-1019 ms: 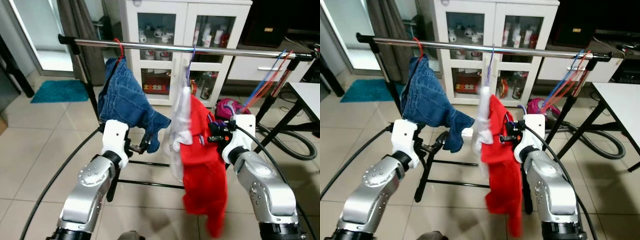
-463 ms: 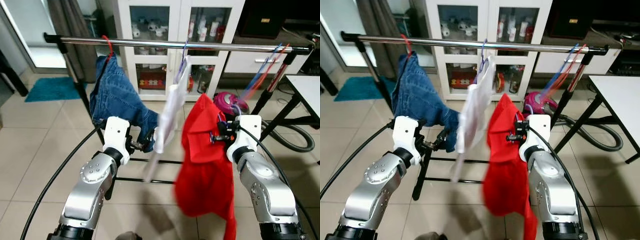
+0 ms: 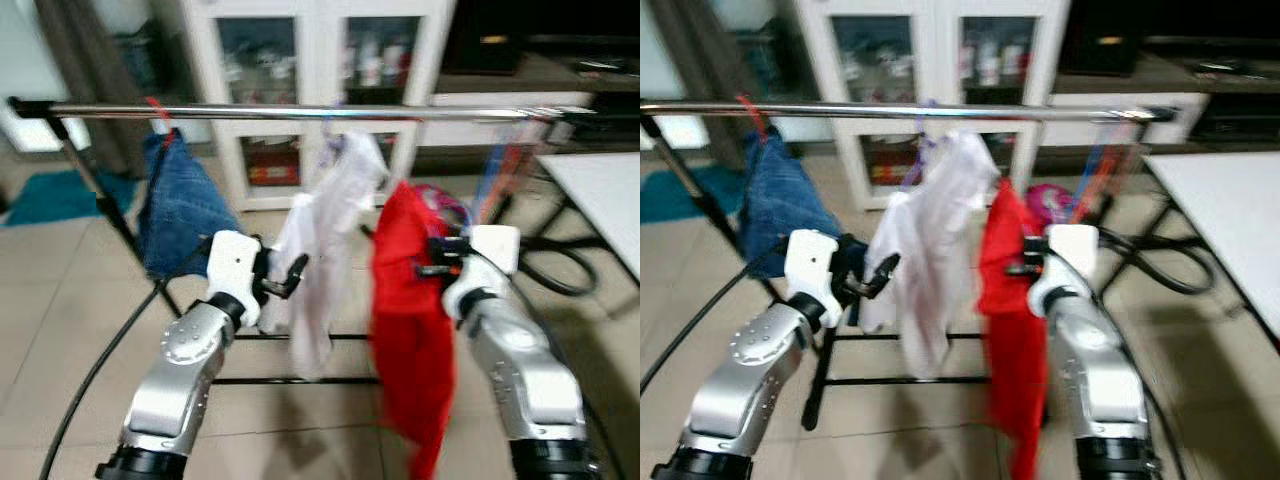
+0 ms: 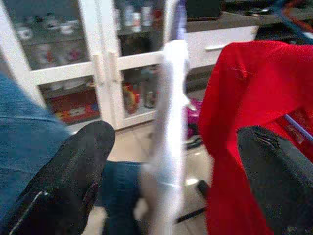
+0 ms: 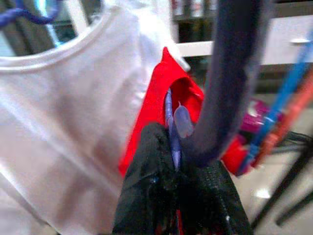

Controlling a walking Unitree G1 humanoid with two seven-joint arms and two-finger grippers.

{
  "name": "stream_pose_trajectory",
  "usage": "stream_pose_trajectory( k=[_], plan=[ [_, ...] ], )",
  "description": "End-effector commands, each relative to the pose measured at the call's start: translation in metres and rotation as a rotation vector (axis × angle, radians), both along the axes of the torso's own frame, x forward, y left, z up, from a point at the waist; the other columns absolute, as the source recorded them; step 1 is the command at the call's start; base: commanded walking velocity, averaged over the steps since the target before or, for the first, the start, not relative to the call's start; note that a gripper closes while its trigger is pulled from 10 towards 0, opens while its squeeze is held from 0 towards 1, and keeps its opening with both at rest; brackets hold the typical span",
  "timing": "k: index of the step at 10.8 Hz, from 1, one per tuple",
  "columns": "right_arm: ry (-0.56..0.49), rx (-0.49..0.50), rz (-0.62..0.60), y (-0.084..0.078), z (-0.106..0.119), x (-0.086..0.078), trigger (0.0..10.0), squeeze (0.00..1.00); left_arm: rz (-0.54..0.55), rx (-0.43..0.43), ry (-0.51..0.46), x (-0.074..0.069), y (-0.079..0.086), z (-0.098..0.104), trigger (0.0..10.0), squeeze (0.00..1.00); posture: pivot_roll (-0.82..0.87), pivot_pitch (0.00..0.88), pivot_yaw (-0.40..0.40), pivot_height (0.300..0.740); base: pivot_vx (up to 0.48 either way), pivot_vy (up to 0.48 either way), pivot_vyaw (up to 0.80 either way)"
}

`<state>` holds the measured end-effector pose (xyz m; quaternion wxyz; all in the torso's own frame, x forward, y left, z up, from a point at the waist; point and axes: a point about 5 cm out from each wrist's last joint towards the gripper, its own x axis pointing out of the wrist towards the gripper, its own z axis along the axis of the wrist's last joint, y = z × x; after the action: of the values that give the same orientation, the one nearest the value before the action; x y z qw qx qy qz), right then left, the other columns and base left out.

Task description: Hang hanger

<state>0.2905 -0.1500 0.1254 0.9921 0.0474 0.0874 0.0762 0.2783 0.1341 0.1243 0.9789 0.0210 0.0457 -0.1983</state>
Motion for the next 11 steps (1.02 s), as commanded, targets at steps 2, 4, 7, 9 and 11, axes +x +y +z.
stream_pose_trajectory(
  k=[2, 4, 7, 9, 11],
  plan=[
    [-0.094, 0.016, 0.018, 0.003, 0.022, 0.005, 10.0, 0.00, -0.025, -0.006, -0.014, -0.002, -0.003, 0.002, 10.0, 0.00, 0.12, 0.003, 0.007, 0.740, 0.174, 0.000, 0.00],
    [-0.171, 0.034, 0.032, 0.007, 0.046, 0.012, 10.0, 0.00, -0.066, -0.012, -0.023, -0.006, -0.006, 0.004, 10.0, 0.00, 0.12, 0.005, 0.005, 0.740, 0.000, 0.000, 0.00],
    [-0.219, 0.031, 0.024, 0.011, 0.064, 0.032, 10.0, 0.00, -0.139, 0.038, -0.057, -0.006, -0.009, 0.013, 10.0, 0.00, 0.12, 0.012, 0.001, 0.740, 0.000, 0.000, 0.00],
    [-0.199, -0.025, 0.012, 0.013, 0.074, 0.064, 10.0, 0.00, -0.242, 0.032, -0.058, -0.008, -0.015, 0.022, 10.0, 0.00, 0.13, 0.019, 0.001, 0.740, 0.000, 0.000, 0.00],
    [-0.170, -0.042, 0.010, 0.016, 0.079, 0.089, 10.0, 0.00, -0.277, 0.011, -0.062, -0.008, -0.016, 0.032, 10.0, 0.00, 0.15, 0.035, -0.005, 0.740, 0.000, 0.000, 0.00]
  ],
)
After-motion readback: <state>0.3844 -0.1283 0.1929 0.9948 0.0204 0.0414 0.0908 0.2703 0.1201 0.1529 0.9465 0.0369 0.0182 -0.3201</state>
